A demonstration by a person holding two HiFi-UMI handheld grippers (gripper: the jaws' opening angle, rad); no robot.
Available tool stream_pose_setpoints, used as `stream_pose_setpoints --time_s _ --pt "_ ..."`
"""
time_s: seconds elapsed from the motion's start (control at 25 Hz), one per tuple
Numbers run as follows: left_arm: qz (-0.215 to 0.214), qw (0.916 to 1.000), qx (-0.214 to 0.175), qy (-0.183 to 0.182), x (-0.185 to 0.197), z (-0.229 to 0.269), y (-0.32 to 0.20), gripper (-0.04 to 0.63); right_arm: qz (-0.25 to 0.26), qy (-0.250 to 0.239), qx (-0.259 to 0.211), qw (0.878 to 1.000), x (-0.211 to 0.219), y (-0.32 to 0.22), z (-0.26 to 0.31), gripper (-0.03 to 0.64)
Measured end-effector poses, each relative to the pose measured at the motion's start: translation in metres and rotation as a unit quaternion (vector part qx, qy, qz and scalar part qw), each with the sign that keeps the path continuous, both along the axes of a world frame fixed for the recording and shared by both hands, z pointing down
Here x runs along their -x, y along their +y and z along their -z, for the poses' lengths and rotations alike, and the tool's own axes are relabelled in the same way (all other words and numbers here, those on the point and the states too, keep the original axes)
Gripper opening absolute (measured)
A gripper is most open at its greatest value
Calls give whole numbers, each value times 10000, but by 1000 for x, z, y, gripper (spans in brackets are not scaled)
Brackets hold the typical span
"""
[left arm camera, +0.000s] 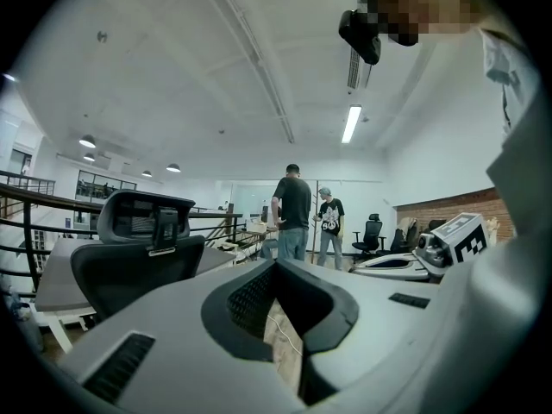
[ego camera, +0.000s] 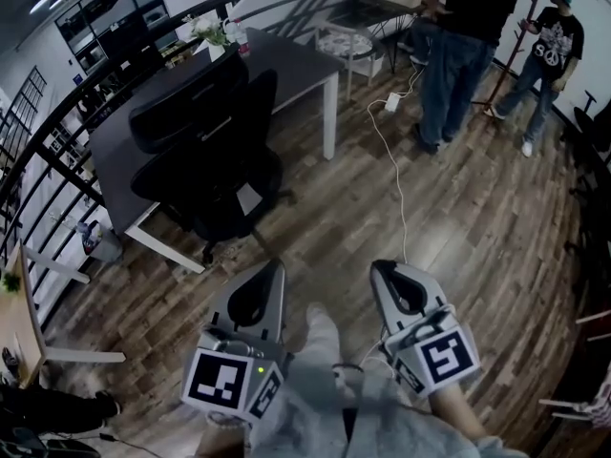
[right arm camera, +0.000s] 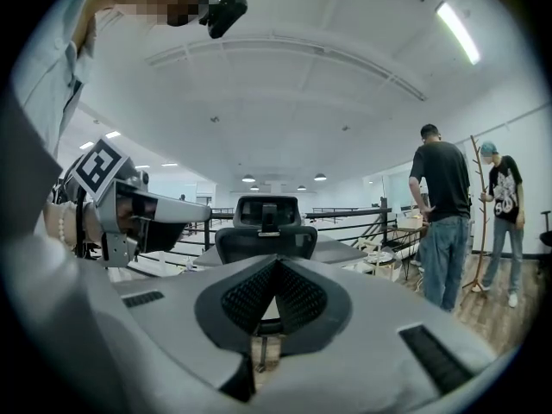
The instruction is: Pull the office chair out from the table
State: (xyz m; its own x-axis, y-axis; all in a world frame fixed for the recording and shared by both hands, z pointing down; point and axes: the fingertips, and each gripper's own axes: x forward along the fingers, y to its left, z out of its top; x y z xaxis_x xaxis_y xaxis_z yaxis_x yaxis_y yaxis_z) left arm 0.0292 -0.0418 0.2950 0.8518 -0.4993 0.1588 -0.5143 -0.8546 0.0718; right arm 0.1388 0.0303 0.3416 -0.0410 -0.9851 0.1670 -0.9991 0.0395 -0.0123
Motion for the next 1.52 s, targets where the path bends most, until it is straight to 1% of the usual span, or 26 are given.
stream_pose_setpoints --time_s 0.16,0.24,0.44,0.76,0.96,1.12,1.28,1.52 --pt "-35 10000 2 -24 -14 -7 -22 12 93 -18 23 10000 -11 -28 -7 3" --pt "14 10000 31 -47 -20 -10 -34 12 152 24 -2 9999 -18 -43 -6 3" --pt "309 9995 18 -11 -28 -7 -77 12 264 47 99 9996 -37 -86 -7 3" --pt "689 9976 -50 76 -34 1 -153 12 601 273 55 9978 -48 -165 1 3" --pt "849 9963 -65 132 -34 -5 -181 12 778 401 -65 9961 -54 -201 -3 3" --pt "1044 9945 -18 101 -30 -5 -213 12 884 409 -79 9952 -57 -238 1 3" --pt "1280 9918 -7 33 -18 -7 -230 12 1040 433 -106 9936 -57 -263 2 3" --pt "1829 9831 -35 39 15 -8 -248 12 1280 512 -96 9904 -49 -294 -1 3"
